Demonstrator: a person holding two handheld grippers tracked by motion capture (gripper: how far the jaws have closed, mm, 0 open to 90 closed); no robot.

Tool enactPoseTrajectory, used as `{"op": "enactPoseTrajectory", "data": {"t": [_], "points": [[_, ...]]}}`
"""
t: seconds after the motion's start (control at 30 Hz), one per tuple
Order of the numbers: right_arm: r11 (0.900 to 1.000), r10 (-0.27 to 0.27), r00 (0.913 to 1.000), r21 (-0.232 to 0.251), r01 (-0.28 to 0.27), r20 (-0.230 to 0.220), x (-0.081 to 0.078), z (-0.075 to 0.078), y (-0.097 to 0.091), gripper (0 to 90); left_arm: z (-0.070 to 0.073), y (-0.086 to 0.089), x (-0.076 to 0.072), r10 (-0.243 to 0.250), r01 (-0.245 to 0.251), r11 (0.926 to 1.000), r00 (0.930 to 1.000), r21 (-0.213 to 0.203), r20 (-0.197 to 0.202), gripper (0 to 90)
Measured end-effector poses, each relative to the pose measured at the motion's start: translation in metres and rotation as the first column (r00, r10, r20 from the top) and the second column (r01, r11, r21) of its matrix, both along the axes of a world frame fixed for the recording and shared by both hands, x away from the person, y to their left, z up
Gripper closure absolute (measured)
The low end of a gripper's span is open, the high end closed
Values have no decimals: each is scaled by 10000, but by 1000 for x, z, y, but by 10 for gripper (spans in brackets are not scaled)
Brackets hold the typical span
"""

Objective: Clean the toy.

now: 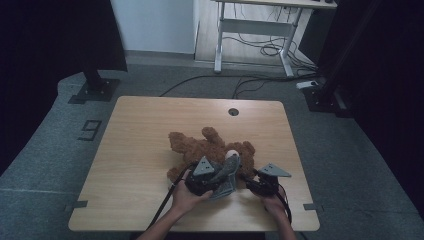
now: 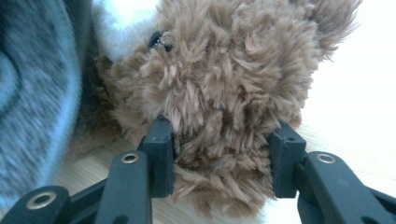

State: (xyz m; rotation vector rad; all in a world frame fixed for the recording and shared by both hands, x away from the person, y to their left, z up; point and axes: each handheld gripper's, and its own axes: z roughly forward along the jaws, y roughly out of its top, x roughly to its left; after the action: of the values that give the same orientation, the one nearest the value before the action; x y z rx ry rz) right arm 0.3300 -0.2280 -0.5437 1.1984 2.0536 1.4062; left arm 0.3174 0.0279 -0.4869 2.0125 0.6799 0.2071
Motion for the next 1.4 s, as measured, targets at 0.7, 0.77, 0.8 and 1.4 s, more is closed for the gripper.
{"op": "enactPoseTrajectory", "data": {"t": [0.7,0.77,0.8,1.4], "points": [[9992,83,9998,387,-77,-154,2,0,-2,608,-19,-30,10,-166,180,9995,9986,265,-495,752],[9992,104,9998,382,-99,-150,2,0,-2,608,-19,-22,10,-25,34,9998,9987,174,-514,752],[9992,112,9998,375,-107,-141,2,0,-2,609,-19,-18,10,33,-26,9999,9986,121,-534,751],[9991,309,9995,294,-307,-70,2,-1,-4,609,-3,68,1,1209,-1217,9917,9924,-403,-223,750]]}}
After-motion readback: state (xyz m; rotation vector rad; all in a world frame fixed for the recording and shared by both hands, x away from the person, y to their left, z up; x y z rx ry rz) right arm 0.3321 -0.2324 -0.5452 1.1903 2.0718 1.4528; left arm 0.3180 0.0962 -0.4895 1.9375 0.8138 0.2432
